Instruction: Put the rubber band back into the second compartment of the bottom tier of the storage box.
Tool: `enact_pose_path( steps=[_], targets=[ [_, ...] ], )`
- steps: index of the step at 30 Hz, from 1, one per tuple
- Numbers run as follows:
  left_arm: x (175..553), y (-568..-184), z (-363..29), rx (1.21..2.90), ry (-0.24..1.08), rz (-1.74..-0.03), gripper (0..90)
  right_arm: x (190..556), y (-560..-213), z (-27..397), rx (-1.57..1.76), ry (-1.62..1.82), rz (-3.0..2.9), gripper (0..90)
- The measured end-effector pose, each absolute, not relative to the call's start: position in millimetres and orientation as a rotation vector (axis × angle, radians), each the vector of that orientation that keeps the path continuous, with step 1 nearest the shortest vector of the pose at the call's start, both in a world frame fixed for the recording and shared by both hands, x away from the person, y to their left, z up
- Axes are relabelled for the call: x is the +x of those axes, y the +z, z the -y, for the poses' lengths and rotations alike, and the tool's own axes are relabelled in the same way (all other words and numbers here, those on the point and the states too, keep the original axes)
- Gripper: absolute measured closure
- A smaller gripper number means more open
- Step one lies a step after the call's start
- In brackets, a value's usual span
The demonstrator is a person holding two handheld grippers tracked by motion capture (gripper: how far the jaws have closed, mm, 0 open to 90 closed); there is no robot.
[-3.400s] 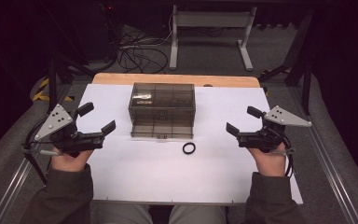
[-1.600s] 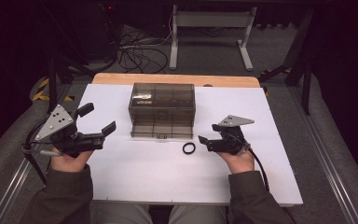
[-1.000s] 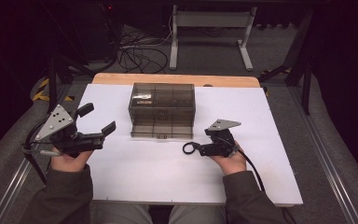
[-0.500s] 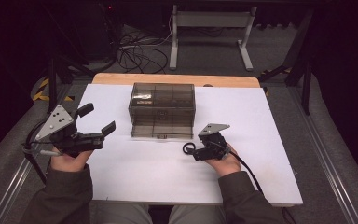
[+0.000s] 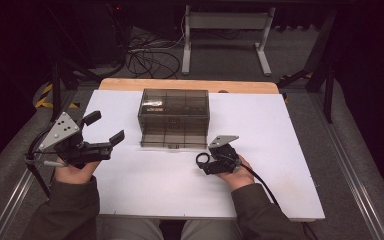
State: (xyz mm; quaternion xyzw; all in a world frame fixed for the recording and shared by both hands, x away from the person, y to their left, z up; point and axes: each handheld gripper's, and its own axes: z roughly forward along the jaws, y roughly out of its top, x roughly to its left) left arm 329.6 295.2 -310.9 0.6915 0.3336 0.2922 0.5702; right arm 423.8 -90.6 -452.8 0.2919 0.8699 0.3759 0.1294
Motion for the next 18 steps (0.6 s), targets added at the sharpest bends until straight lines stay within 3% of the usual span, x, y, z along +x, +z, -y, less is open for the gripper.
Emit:
enact_pose_path(
  steps=[10,18],
  targets=[
    [329.8,-311.0,-295.3,1.621,0.687,-0.783,6.6,423.8,-459.3,82.5,0.843,1.062,-2.535,33.1],
    [330.0,-311.5,-294.7,1.62,0.685,-0.785,6.7,422.3,-459.1,81.1,0.854,1.077,-2.513,46.7]
  ],
)
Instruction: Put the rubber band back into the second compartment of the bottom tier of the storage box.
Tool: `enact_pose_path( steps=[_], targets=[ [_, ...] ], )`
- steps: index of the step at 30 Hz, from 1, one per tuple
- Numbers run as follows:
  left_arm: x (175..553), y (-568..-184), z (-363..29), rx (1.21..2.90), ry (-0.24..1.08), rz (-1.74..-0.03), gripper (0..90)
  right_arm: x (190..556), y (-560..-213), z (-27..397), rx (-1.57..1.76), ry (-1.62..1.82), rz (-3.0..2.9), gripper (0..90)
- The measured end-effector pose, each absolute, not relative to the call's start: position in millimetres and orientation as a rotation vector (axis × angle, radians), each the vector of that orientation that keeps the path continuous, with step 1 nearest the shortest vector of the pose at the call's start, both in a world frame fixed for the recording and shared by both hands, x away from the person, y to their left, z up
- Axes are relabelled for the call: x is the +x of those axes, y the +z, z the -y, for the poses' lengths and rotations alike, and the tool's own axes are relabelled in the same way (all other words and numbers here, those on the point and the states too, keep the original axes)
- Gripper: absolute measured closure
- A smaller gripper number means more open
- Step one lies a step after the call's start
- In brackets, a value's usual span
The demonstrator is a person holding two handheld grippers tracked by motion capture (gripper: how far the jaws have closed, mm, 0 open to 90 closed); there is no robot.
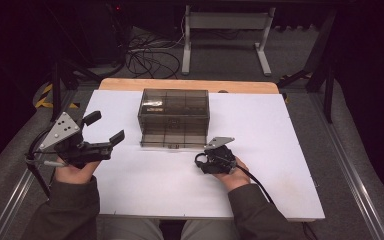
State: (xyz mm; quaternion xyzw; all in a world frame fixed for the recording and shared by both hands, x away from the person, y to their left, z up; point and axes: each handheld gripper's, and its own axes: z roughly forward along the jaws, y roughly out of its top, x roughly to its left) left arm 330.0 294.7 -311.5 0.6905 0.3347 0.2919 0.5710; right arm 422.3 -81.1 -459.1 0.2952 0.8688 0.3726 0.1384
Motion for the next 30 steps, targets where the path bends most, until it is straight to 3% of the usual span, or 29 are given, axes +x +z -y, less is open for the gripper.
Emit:
enact_pose_path(
  steps=[14,30],
  targets=[
    [329.8,-311.4,-294.3,1.623,0.685,-0.785,6.9,421.1,-458.3,81.7,0.85,1.088,-2.508,82.2],
    [330.2,-311.9,-293.7,1.623,0.684,-0.787,7.1,417.7,-453.1,78.9,0.843,1.162,-2.452,86.0]
  ],
)
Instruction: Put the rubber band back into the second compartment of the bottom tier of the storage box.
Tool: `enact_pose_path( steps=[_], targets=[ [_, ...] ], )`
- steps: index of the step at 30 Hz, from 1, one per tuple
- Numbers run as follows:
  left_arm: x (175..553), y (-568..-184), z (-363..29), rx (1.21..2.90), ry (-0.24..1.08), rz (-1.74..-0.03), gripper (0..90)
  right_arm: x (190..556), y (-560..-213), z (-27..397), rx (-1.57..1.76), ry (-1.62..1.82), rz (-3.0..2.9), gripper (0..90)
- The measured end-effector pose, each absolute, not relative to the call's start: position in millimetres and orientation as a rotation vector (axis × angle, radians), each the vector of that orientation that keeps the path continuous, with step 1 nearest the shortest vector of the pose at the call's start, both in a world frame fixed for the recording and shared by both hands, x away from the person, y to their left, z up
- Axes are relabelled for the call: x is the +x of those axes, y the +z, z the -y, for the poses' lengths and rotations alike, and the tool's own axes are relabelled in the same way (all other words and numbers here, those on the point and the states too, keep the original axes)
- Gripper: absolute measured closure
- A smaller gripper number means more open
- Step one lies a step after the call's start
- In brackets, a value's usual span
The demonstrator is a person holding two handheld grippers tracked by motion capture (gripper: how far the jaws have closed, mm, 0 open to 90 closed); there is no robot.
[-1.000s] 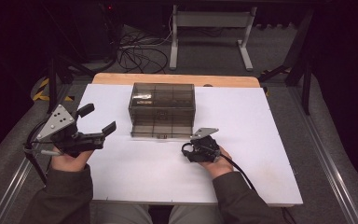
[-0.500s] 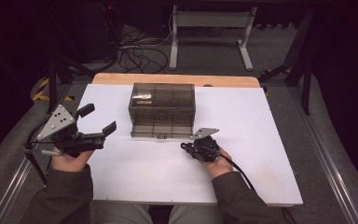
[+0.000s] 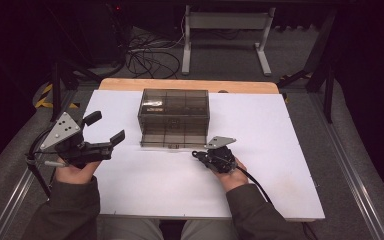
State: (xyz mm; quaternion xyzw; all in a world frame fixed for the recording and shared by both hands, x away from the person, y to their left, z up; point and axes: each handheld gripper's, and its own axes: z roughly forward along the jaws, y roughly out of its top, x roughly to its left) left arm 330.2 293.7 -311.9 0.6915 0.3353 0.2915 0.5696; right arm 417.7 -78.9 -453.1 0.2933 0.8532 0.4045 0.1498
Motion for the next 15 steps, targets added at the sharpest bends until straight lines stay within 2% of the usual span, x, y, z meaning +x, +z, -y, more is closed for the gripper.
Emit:
enact_pose_path(
  steps=[15],
  targets=[
    [330.0,-312.0,-292.4,1.628,0.686,-0.786,7.1,417.0,-444.5,75.0,0.817,1.221,-2.408,86.0]
  ],
)
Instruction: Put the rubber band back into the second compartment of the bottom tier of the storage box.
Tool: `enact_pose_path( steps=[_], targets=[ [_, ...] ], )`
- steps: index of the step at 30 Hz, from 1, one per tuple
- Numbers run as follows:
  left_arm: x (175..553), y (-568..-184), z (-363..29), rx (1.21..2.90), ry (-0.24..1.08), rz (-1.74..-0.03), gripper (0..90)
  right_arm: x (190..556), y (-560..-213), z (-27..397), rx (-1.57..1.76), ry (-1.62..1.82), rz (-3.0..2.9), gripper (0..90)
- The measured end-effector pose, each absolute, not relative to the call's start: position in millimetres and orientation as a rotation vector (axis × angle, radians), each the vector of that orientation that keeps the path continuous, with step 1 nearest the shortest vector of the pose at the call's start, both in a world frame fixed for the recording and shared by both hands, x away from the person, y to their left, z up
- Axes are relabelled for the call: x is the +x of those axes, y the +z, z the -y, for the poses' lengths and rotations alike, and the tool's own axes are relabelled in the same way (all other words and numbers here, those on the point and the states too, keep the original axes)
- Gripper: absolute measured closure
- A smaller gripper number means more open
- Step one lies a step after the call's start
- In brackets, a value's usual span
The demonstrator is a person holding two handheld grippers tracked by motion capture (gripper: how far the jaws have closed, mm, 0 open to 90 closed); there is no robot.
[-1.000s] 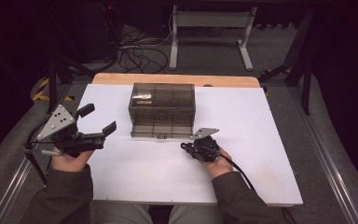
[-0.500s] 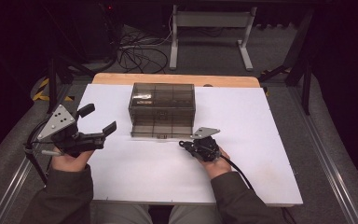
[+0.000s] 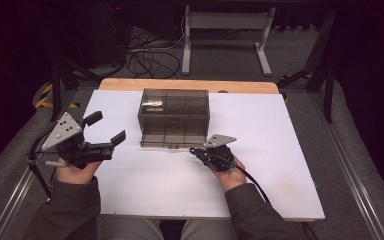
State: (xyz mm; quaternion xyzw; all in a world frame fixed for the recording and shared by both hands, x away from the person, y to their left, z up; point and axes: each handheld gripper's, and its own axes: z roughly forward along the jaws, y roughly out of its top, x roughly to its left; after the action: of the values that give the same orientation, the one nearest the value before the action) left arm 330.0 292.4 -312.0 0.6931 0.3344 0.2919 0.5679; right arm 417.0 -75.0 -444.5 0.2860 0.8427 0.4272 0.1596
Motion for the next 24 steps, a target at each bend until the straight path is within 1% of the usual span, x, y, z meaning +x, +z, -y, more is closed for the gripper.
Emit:
enact_pose_path(
  steps=[24],
  targets=[
    [329,-311,-295,1.62,0.693,-0.788,7.3,423,-426,69,0.819,1.315,-2.341,85.9]
  ],
)
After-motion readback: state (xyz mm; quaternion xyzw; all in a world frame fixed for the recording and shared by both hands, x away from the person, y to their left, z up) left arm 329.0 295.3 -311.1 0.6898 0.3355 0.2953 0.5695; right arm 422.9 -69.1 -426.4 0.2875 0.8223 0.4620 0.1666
